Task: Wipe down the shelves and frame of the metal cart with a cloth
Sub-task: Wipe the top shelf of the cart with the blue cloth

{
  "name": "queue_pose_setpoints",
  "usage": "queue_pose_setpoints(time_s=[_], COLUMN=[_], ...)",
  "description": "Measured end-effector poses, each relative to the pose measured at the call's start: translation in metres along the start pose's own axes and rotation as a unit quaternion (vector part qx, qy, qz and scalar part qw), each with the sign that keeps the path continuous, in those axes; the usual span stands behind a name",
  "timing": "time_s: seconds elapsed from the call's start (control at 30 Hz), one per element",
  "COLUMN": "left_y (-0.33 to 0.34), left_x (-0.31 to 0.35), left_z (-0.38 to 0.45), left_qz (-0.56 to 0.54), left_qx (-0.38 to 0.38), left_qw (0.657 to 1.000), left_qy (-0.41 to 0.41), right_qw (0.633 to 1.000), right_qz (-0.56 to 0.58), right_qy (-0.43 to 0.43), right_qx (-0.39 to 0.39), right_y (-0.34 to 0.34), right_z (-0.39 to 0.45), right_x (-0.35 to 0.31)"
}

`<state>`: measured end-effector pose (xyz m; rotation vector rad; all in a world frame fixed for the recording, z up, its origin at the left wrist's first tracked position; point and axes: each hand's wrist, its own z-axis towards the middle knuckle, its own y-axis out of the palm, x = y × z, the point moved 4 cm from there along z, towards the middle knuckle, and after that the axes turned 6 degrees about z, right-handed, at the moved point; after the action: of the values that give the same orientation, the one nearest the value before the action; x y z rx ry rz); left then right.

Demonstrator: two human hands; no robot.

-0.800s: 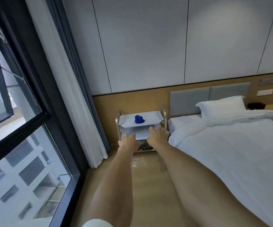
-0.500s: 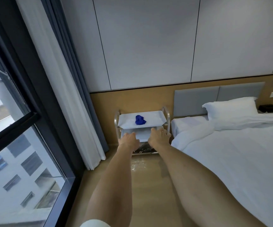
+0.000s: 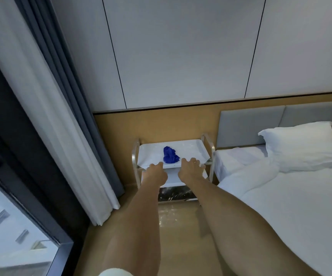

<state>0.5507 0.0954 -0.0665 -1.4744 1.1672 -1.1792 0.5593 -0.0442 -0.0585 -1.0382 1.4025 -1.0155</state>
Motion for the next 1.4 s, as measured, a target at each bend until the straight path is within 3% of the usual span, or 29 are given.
queue_pose_setpoints(time_s=[0.63,0.97,1.2,1.4], left_y=[0.040,0.071,0.090,0.137], left_x=[-0.039,-0.051,-0.066,-0.078], left_z=[0.380,0.556,0.681,0.752], left_qz=[-0.011,-0.004,0.012,0.016], left_qx=[-0.089,-0.138,-0.156,-0.179], left_qw=[0.995,0.989,0.987,0.983], left_qy=[-0.035,-0.043,-0.038,-0.034], right_qw=[0.997,0.989,0.989,0.976], right_qz=[0.015,0.016,0.046,0.059], right_qy=[0.021,0.029,0.048,0.067], right_qx=[-0.072,-0.143,-0.130,-0.198], right_y=[0.083,0.144,0.165,0.243], right_z=[0.403,0.569,0.694,0.748], right_x=[-0.034,-0.057,-0.071,-0.069])
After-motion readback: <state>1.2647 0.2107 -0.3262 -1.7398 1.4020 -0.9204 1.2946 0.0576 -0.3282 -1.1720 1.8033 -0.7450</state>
